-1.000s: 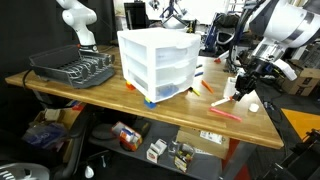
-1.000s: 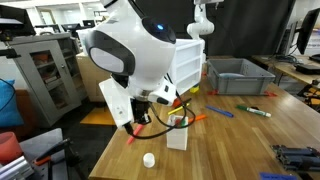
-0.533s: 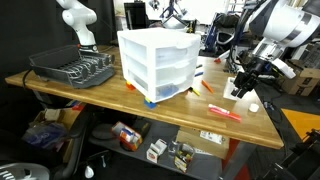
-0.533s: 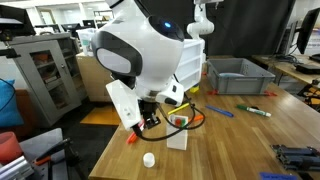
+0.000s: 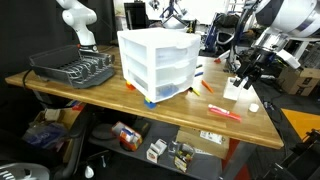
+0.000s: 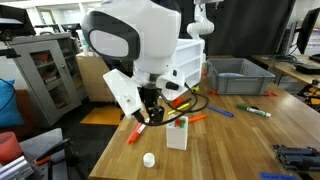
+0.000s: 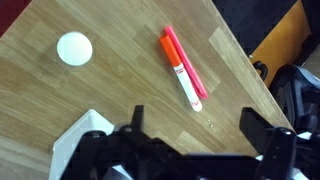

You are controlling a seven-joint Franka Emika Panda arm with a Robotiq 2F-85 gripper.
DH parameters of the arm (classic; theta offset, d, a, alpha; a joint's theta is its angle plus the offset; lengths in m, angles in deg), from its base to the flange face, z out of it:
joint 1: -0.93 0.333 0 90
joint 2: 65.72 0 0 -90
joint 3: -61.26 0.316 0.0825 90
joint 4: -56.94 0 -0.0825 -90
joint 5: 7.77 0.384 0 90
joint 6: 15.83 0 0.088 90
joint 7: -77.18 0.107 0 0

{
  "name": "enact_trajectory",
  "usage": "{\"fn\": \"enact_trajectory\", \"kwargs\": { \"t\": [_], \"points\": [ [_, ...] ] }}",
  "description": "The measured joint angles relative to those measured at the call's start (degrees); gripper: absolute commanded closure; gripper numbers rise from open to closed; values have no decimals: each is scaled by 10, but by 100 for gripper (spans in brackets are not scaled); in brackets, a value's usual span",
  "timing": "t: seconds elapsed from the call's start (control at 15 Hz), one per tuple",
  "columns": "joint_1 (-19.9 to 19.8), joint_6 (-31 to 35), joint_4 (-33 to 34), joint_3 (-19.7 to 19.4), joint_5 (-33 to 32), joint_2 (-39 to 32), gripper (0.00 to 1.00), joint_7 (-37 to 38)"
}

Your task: Pick up one pen from the pen holder and put it on the table.

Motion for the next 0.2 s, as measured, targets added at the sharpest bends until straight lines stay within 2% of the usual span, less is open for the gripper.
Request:
{"fn": "enact_trajectory", "kwargs": {
  "t": [0.2],
  "points": [
    [0, 0, -1, 0, 0, 0, 3, 0]
  ]
}}
